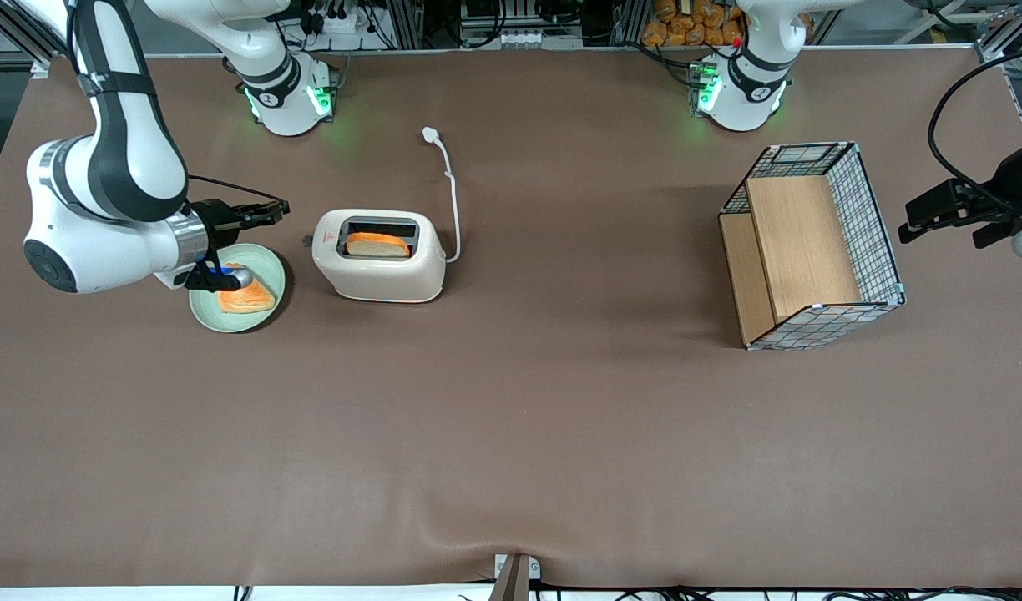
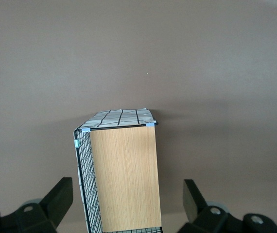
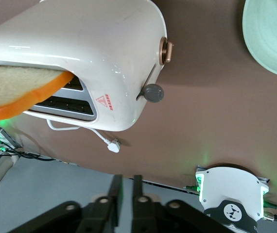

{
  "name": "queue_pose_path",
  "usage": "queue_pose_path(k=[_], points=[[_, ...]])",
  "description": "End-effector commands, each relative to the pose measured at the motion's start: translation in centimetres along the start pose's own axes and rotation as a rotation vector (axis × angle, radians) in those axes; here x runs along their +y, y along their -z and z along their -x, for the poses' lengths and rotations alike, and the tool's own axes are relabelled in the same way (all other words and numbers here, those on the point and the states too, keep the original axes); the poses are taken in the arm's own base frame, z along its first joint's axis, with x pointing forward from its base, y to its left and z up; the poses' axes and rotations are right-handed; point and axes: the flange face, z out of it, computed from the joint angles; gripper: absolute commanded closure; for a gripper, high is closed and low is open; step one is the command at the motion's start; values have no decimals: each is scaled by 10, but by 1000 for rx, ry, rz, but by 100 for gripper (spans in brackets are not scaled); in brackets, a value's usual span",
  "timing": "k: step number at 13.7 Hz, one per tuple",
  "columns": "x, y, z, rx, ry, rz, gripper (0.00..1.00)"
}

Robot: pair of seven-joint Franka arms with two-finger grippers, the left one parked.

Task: Press toaster button with right arm
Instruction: 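Move the right gripper over the green plate toward the toaster's side lever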

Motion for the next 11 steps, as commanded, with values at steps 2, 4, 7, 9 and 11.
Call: queue_pose_path(k=[2, 4, 7, 9, 11], points=[[-1, -24, -25, -4, 17, -6, 100], [0, -24, -33, 30, 37, -3, 100], [8, -38, -49, 19, 51, 0, 100], [13, -46, -57, 6, 40, 0, 100], [15, -49, -63, 20, 43, 2, 100]])
